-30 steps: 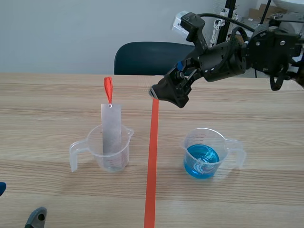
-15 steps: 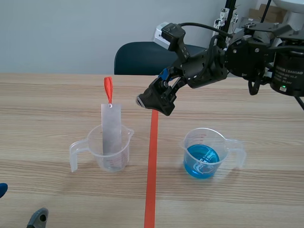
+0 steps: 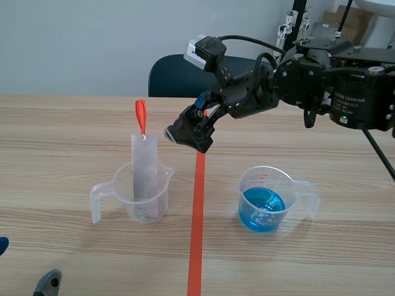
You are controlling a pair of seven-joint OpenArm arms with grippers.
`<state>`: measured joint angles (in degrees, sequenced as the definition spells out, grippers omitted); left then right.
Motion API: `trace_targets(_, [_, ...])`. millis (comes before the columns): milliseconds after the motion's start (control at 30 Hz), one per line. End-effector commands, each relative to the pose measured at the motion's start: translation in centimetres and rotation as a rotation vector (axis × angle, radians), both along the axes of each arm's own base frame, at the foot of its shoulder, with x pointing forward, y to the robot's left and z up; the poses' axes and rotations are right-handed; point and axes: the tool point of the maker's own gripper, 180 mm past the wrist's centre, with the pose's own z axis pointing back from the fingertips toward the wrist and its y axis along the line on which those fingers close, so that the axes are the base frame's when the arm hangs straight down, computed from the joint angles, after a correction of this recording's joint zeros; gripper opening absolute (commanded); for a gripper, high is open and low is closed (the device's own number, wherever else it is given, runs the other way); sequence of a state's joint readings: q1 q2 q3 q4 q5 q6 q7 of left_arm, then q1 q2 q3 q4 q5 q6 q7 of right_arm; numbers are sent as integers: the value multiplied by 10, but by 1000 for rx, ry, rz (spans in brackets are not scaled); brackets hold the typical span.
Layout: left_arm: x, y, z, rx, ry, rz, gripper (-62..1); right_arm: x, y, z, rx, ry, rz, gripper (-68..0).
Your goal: Do the redox reaction experiment. lift the metal plate out of the left beaker
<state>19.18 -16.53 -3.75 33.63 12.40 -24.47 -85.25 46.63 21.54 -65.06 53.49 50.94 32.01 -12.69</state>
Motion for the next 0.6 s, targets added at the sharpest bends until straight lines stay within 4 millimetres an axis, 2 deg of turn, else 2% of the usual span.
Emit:
trace_targets(0, [4, 3, 8, -1, -34, -4, 14, 12, 4, 15, 31, -32, -10, 4])
trace_targets(167, [4, 3, 8, -1, -33, -4, 14, 12, 10, 8, 34, -20, -6, 4])
trace_targets(567, [4, 3, 8, -1, -33, -4, 14, -1, 44, 17, 83, -16, 64, 4])
